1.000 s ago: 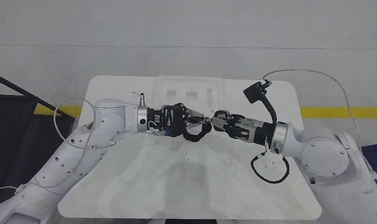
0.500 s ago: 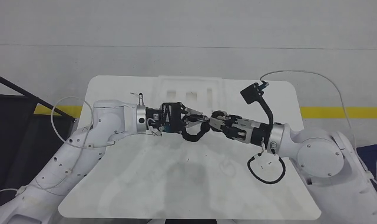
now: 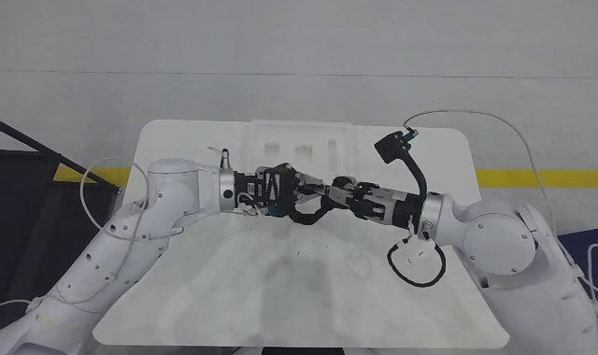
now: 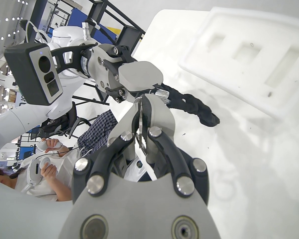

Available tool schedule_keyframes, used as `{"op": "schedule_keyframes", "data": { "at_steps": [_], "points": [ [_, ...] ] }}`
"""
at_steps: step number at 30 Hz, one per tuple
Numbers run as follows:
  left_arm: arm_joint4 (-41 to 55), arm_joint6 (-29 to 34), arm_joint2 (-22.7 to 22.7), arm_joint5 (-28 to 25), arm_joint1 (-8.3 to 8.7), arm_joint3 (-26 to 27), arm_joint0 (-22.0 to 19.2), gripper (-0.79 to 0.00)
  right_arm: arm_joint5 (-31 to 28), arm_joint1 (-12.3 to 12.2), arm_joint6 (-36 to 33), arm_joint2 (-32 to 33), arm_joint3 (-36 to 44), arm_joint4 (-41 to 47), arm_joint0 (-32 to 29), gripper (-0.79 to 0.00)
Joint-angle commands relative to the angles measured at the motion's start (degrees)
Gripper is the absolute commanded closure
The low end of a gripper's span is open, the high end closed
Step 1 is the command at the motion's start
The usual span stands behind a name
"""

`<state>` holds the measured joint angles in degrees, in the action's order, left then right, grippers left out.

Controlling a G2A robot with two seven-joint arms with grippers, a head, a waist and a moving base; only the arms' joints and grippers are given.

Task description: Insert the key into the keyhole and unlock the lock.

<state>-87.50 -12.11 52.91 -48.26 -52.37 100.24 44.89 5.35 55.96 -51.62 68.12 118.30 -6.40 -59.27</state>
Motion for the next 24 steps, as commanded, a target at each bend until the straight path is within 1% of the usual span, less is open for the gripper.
{"op": "schedule_keyframes", "data": {
  "at_steps": [1,2,3,4,5,9,14,19,20,24],
  "points": [
    [-0.22,-0.17,0.07,-0.09,-0.06,0.0,0.09,0.0,0.12,0.03,-0.22,-0.13,-0.16,0.07,0.11,0.0],
    [-0.27,-0.21,0.1,-0.11,-0.08,-0.02,0.11,0.0,0.2,0.04,-0.25,-0.16,-0.23,0.16,0.14,0.0],
    [-0.18,-0.35,0.14,-0.19,-0.13,-0.12,0.19,0.0,0.31,0.07,-0.27,-0.2,-0.31,0.25,0.2,-0.148],
    [-0.08,-0.41,0.19,-0.28,-0.16,-0.22,0.22,0.0,0.33,0.09,-0.21,-0.21,-0.32,0.37,0.24,-0.354],
    [0.15,-0.47,0.22,-0.43,-0.2,-0.41,0.27,0.0,0.25,0.11,-0.2,-0.24,-0.36,0.55,0.26,-0.785],
    [1.6,-0.23,0.28,-1.29,-0.4,-1.2,0.36,0.0,-0.94,0.18,0.21,0.04,-0.36,1.51,0.31,-0.785],
    [6.68,2.35,0.9,-3.46,-0.62,-2.56,0.31,0.0,-5.55,0.09,0.37,1.54,-0.06,3.03,0.15,-0.785],
    [16.38,7.69,2.64,-6.27,-0.63,-3.16,0.0,0.0,-12.72,-0.28,1.16,4.79,-0.85,3.02,-0.92,-0.785],
    [19.81,9.33,3.13,-6.88,-0.57,-3.42,0.16,0.0,-15.62,-0.4,1.26,5.62,-0.64,2.56,-1.06,-0.785],
    [28.84,15.09,4.07,-8.34,-0.35,-3.43,0.14,0.0,-22.14,-0.7,1.25,7.24,-1.04,0.82,-1.73,-0.785]
  ]
}}
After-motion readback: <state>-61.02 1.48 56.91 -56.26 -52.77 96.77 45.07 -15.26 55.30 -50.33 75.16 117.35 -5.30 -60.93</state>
